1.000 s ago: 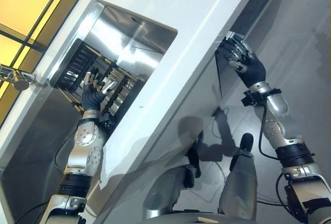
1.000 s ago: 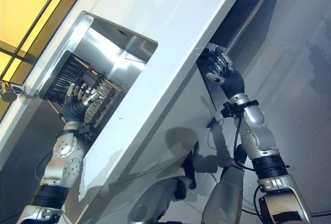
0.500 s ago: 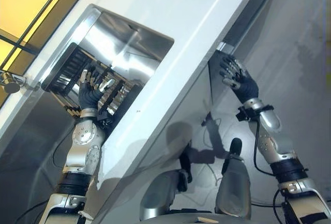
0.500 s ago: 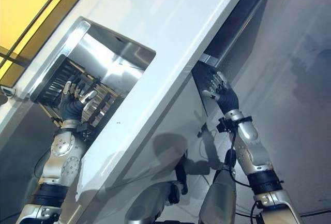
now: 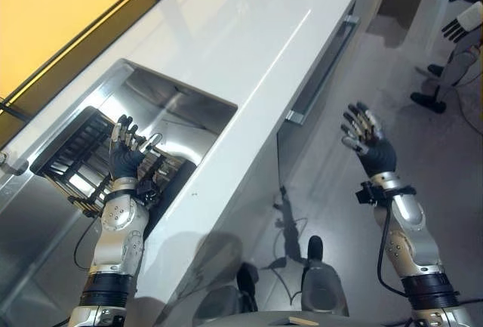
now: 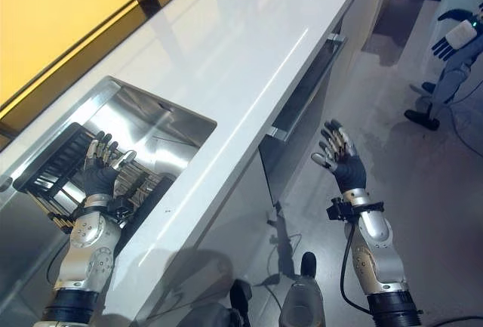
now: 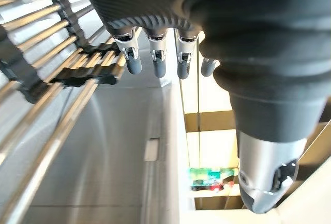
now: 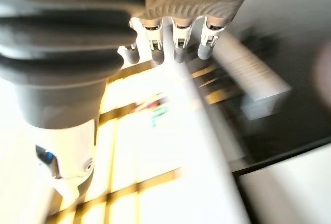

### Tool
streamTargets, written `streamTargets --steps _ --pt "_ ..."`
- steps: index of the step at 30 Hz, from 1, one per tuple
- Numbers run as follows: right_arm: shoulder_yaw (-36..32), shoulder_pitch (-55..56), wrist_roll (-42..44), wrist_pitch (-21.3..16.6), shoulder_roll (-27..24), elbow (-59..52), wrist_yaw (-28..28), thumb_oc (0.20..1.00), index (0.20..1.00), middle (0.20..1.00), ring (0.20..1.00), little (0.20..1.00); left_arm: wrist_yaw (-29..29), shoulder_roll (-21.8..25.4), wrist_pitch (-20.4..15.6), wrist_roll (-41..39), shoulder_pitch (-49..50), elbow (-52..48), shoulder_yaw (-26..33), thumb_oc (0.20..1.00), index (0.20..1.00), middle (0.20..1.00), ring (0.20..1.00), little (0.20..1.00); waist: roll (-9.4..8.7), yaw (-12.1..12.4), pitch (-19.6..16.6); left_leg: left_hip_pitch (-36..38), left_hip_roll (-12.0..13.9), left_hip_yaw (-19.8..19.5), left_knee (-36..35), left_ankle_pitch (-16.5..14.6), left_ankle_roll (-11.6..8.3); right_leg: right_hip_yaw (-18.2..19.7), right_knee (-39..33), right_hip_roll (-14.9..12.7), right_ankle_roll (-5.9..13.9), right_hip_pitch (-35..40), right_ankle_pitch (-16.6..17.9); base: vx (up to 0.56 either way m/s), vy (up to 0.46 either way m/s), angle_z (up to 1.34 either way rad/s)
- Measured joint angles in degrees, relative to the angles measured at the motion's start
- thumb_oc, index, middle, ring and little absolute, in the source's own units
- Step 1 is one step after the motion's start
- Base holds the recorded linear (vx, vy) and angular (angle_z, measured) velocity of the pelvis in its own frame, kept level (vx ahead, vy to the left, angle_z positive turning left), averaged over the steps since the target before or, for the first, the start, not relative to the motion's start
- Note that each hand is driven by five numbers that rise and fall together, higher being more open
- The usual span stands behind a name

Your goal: Pick up plates and place into dishwasher.

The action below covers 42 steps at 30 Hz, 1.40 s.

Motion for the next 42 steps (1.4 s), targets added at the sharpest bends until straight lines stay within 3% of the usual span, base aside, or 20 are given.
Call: streamTargets --steps 4,8,12,15,16,17,20,22,24,28,31,35,37,38,39,40,42 --pt "2.0 -3.3 -0.3 -1.2 -0.5 -1.9 -0.2 1.0 1.0 1.0 1.0 1.0 -0.9 -0.4 1.1 0.1 -0.3 0.0 0.1 1.0 1.0 1.0 1.0 1.0 -1.84 2.3 -3.1 1.7 0.2 -1.3 -1.0 0.2 -0.28 -0.3 -1.7 0.6 0.34 2.8 0.1 0.07 0.058 0.18" --pt "3.9 -4.0 -0.3 -1.6 -0.3 -2.1 -0.4 1.0 1.0 1.0 1.0 1.0 -0.5 -0.3 1.1 6.1 -0.1 -0.7 0.5 1.0 1.0 1.0 1.0 1.0 -3.99 5.4 -4.9 1.6 -0.1 -4.0 -0.4 0.3 -0.3 -1.2 -1.3 0.3 0.97 4.5 -0.8 0.04 0.064 0.36" --pt "6.1 -3.9 -0.5 -1.7 0.6 -2.0 -2.2 1.0 1.0 1.0 1.0 1.0 -0.7 -0.1 1.1 6.7 0.0 -1.2 0.6 1.0 1.0 1.0 1.0 1.0 -5.99 7.6 -5.8 0.6 -1.3 -8.7 2.1 -0.9 0.46 -1.5 5.1 -1.5 2.2 4.9 -5.5 0.03 -0.023 0.64" --pt "6.2 -3.8 -1.4 -2.0 1.2 -1.9 -3.4 1.0 1.0 1.0 1.0 1.0 -1.6 0.2 1.0 6.7 -0.1 -1.4 0.4 1.0 1.0 1.0 1.0 1.0 -7.76 8.3 -6.4 -2.0 -2.0 -14.2 4.7 -1.1 0.23 2.5 7.7 -0.1 2.47 5.3 -9.8 0.03 -0.131 1.03" --pt "6.2 -3.5 -1.4 -2.6 1.1 -1.9 -3.4 1.0 1.0 1.0 1.0 1.0 -1.8 0.5 1.0 6.7 -0.8 -1.7 0.3 1.0 1.0 1.0 1.0 1.0 -7.85 8.2 -6.5 -3.0 -2.0 -17.8 5.0 -0.6 -0.15 7.3 7.3 2.7 2.01 6.2 -11.7 0.02 -0.181 1.51" --pt "6.0 -3.4 -1.5 -3.0 0.7 -1.9 -3.3 1.0 1.0 1.0 1.0 1.0 -2.1 0.2 0.7 6.7 -1.4 -2.1 0.1 1.0 1.0 1.0 1.0 1.0 -7.93 7.0 -6.6 -3.6 -2.1 -20.1 4.8 0.5 -0.64 8.6 6.4 3.9 1.48 7.1 -12.4 0.01 -0.207 1.44" --pt "6.1 -4.0 -2.8 -3.1 0.7 -1.7 -3.6 1.0 1.0 1.0 1.0 1.0 -2.5 0.1 -0.4 6.7 -0.8 -4.0 -0.8 1.0 1.0 1.0 1.0 1.0 -7.75 8.5 -6.9 -5.3 -1.3 -21.2 3.2 1.5 -0.45 9.6 5.2 5.5 0.86 7.5 -13.2 0.06 -0.219 0.73" --pt "6.0 -4.1 -4.6 -3.1 0.5 -1.7 -5.1 1.0 1.0 1.0 1.0 1.0 -2.5 0.1 -0.5 6.7 -1.2 -5.5 -2.3 1.0 1.0 1.0 1.0 1.0 -7.87 7.9 -7.1 -6.6 -1.7 -23.7 2.3 2.9 -0.09 12.2 4.8 6.7 0.66 8.6 -13.6 0.01 -0.188 1.0" --pt "6.4 -4.8 -5.5 -3.0 0.4 -1.5 -7.2 1.0 1.0 1.0 1.0 1.0 -2.3 0.0 -0.5 6.7 -1.6 -6.6 -4.9 1.0 1.0 1.0 1.0 1.0 -7.96 7.6 -7.1 -6.4 -2.2 -25.5 1.3 4.8 -1.5 14.3 4.4 6.8 0.7 9.6 -14.3 0.0 -0.166 0.89" --pt "8.7 -7.5 -6.5 -2.1 0.1 -0.6 -8.9 1.0 1.0 1.0 1.0 1.0 -0.3 -0.4 -0.3 6.5 -1.5 -7.6 -6.8 1.0 1.0 1.0 1.0 1.0 -8.3 7.5 -7.5 -6.0 -1.6 -25.9 0.3 6.1 -2.19 13.8 0.3 7.3 0.55 13.5 -14.4 -0.01 -0.204 0.61" --pt "9.9 -7.6 -6.4 -0.9 -0.3 -0.6 -9.3 1.0 1.0 1.0 1.0 1.0 0.3 -0.3 -0.3 5.4 -0.6 -8.5 -6.3 1.0 1.0 1.0 1.0 1.0 -8.5 10.1 -7.9 -5.4 -1.1 -26.6 -0.8 6.6 -2.92 12.6 -1.6 8.1 -0.04 14.7 -13.8 -0.03 -0.174 0.2" --pt "12.2 -7.7 -6.0 0.2 -0.4 1.5 -10.3 1.0 1.0 1.0 1.0 1.0 0.4 -0.4 -0.3 3.5 -0.3 -9.0 -6.5 1.0 1.0 1.0 1.0 1.0 -8.53 10.7 -8.0 -5.7 -0.5 -26.5 -1.3 7.6 -3.59 10.2 -2.7 8.9 -0.69 16.3 -13.6 -0.03 -0.103 0.35" --pt "12.4 -7.7 -5.8 0.6 -0.4 1.8 -11.1 1.0 1.0 1.0 1.0 1.0 0.3 -1.1 -0.3 3.2 -0.5 -9.3 -6.6 1.0 1.0 1.0 1.0 1.0 -8.32 10.0 -7.9 -6.8 -0.5 -22.9 -1.0 8.6 -2.82 8.1 -2.8 8.8 -0.82 16.8 -13.9 -0.01 -0.028 0.71" --pt "12.3 -7.6 -5.8 0.6 -0.6 2.0 -11.7 1.0 1.0 1.0 1.0 1.0 -0.1 -1.5 -0.1 3.1 -1.1 -9.2 -7.0 1.0 1.0 1.0 1.0 1.0 -8.23 9.1 -7.8 -7.4 -0.6 -18.1 -1.4 9.9 -1.64 6.2 -3.2 8.6 -0.79 17.4 -13.9 -0.02 0.048 1.1" --pt "12.1 -7.6 -5.8 0.5 -0.8 2.7 -12.4 1.0 1.0 1.0 1.0 1.0 -0.6 -2.2 -0.1 2.3 -1.8 -9.1 -7.7 1.0 1.0 1.0 1.0 1.0 -8.1 7.9 -7.8 -7.1 -0.5 -14.0 -3.0 10.7 0.79 4.6 -3.1 8.1 -0.71 18.1 -14.1 0.01 0.069 1.21" --pt "11.8 -7.5 -5.8 0.6 -0.9 3.4 -12.7 1.0 1.0 1.0 1.0 1.0 -0.8 -2.5 -0.1 1.9 -2.8 -9.1 -9.1 1.0 1.0 1.0 1.0 1.0 -7.96 7.1 -7.8 -6.9 -0.4 -13.0 -4.3 11.6 2.05 4.4 -2.5 7.8 -0.48 18.3 -14.9 0.03 0.082 1.12" --pt "11.8 -7.7 -5.8 0.6 -0.9 3.7 -12.4 1.0 1.0 1.0 1.0 1.0 -0.9 -2.3 -0.1 1.9 -3.2 -9.3 -10.3 1.0 1.0 1.0 1.0 1.0 -7.36 7.1 -7.6 -6.6 -0.3 -12.0 -4.7 11.4 1.73 4.7 -1.2 7.2 -0.69 17.9 -16.6 0.02 0.094 0.59"
